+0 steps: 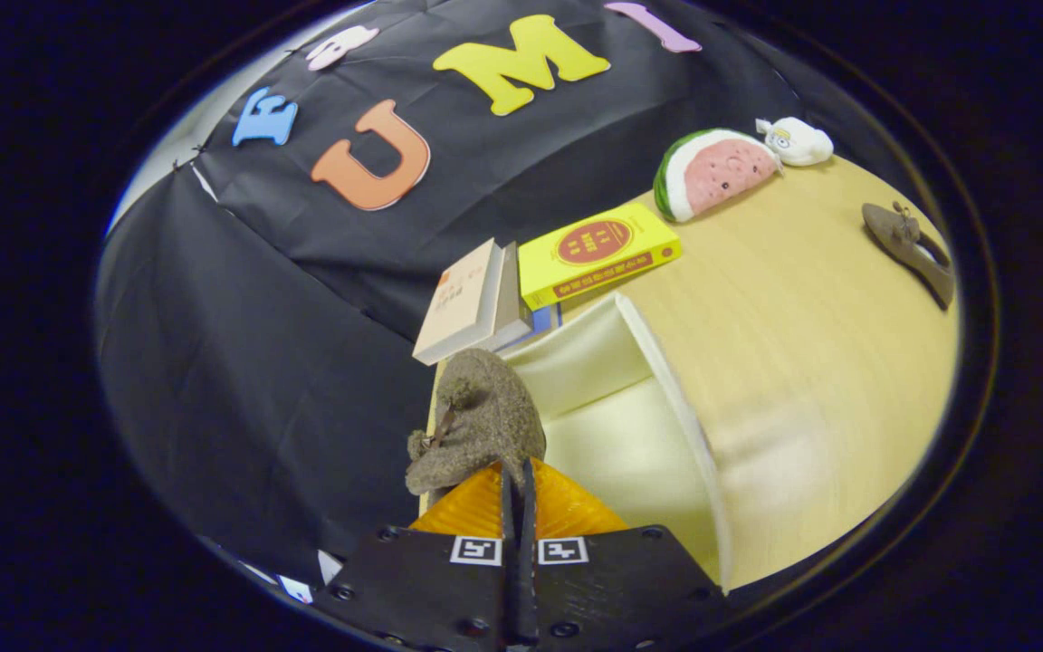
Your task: Open the storage box then place both shoes into the box .Put the left shoe in first, then the right shoe, with the right side of both shoes facing outward in a uniform manner.
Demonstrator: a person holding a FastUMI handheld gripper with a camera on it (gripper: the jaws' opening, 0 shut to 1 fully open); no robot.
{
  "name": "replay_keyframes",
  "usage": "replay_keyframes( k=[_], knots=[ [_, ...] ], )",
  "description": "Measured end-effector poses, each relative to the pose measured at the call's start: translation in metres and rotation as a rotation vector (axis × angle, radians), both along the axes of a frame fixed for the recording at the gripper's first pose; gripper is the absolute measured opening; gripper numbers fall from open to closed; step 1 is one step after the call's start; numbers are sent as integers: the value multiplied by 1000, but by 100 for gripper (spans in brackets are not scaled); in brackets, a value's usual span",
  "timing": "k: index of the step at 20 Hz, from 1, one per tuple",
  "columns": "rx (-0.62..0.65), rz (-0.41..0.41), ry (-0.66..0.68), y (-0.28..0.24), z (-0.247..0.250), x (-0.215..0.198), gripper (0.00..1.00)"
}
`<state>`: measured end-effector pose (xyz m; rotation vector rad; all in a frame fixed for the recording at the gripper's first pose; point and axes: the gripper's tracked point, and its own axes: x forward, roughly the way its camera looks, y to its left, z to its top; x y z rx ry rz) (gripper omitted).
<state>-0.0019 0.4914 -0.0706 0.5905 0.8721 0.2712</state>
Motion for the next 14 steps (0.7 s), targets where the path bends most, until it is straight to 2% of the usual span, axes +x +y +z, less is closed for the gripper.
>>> replay_keyframes(
  k=[3, 4, 6, 12, 14],
  knots=[
    [11, -15, 19, 14, -13, 0, 0],
    [22, -16, 24, 15, -15, 0, 3],
    [49, 29, 39, 23, -15, -3, 14],
    [39, 105, -23, 10, -1, -3, 81],
    [0, 137, -102, -7, 13, 0, 88]
  ],
)
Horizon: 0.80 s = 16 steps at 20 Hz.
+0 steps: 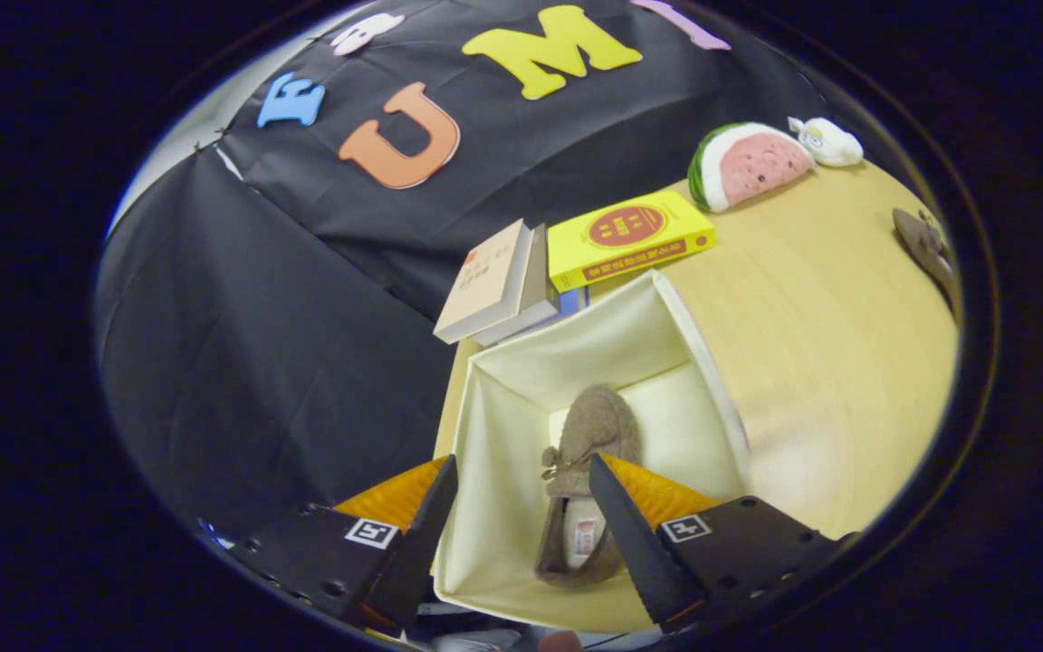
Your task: Open the storage box then place both shoes into the box .Put the left shoe in first, then the right shoe, with the right side of both shoes facing outward in a uniform manner.
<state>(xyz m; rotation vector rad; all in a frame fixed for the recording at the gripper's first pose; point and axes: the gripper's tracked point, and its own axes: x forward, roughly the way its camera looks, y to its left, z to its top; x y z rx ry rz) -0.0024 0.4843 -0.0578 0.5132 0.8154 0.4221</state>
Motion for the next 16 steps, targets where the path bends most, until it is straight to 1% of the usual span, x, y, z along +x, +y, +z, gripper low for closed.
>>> replay_keyframes(
  k=[1, 4, 5, 6, 10, 11, 13, 15, 16],
  knots=[
    [-11, 10, -38, -9, 9, 0, 91],
    [-27, 43, -140, -42, 36, -8, 90],
    [-43, 57, -184, -58, 46, -11, 93],
    [-68, 66, -239, -78, 58, -13, 94],
    [-238, 51, -432, -175, 88, -12, 96],
    [-294, 34, -478, -206, 93, -10, 96],
    [-369, 15, -525, -261, 95, -8, 96],
    [-416, -16, -546, -314, 96, -4, 96],
    [-429, -16, -563, -336, 97, -1, 96]
  ],
)
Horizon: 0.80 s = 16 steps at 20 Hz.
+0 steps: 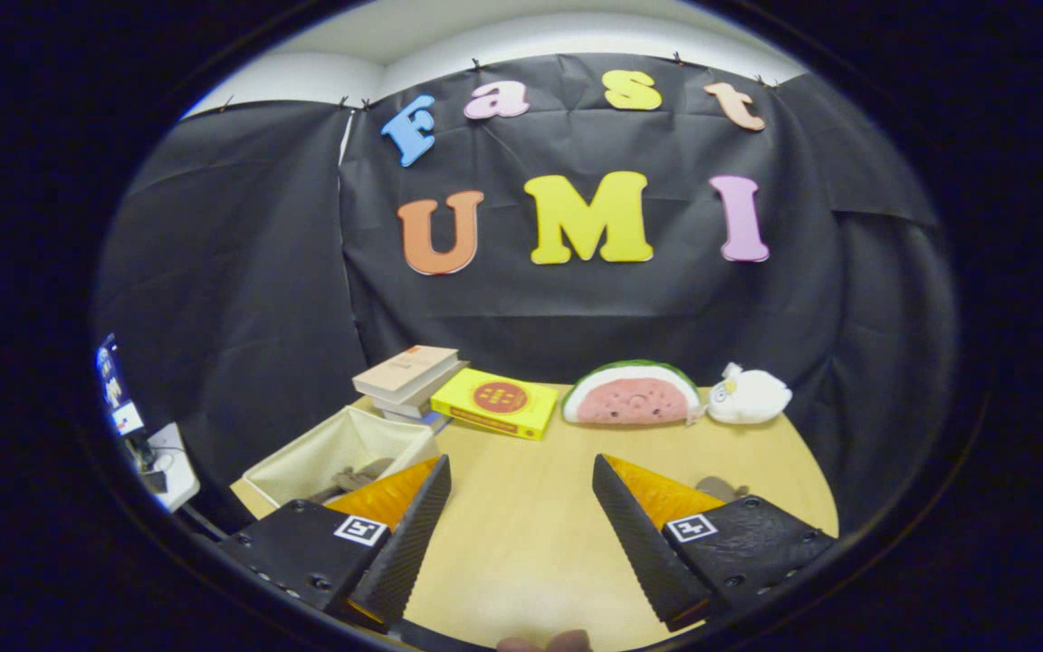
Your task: Open the storage box then place both shoes into the box .Put the left shoe in first, then the right shoe, with the right side of both shoes facing outward in a uniform manner.
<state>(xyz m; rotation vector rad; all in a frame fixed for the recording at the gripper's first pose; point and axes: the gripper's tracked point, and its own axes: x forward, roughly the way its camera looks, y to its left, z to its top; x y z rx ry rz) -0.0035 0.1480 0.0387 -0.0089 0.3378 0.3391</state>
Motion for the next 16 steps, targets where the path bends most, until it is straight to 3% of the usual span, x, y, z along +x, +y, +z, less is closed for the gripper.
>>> replay_keyframes(
  k=[5, 8, 12, 16],
  knots=[
    [-168, -68, -34, -132, -30, 26, 95],
    [-212, -128, 58, -188, -76, 47, 95],
    [-251, -160, 235, -229, -154, 70, 95],
    [-275, -169, 321, -245, -194, 90, 96]
  ],
)
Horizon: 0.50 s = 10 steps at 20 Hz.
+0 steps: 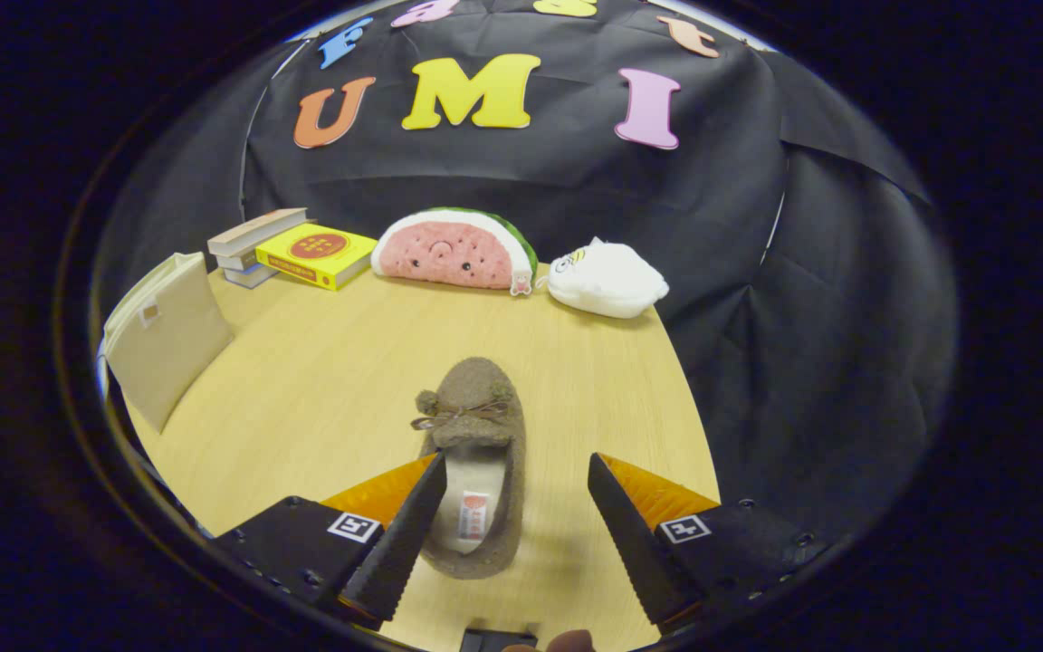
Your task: Open the storage box then place both shoes into the box .Put the left shoe in first, then the right shoe, with the right side of both shoes facing outward in a uniform manner.
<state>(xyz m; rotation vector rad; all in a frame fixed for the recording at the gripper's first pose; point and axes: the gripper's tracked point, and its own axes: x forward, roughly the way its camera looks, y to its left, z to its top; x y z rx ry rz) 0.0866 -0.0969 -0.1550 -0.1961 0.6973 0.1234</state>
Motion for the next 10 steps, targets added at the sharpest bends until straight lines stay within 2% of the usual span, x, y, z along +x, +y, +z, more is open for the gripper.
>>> replay_keyframes(
  k=[6, 8, 10],
  knots=[
    [54, 4, 112, 5, -40, 13, 94],
    [73, -8, 132, 4, -47, 17, 74],
    [119, -40, 166, 6, -53, 15, 36]
  ],
)
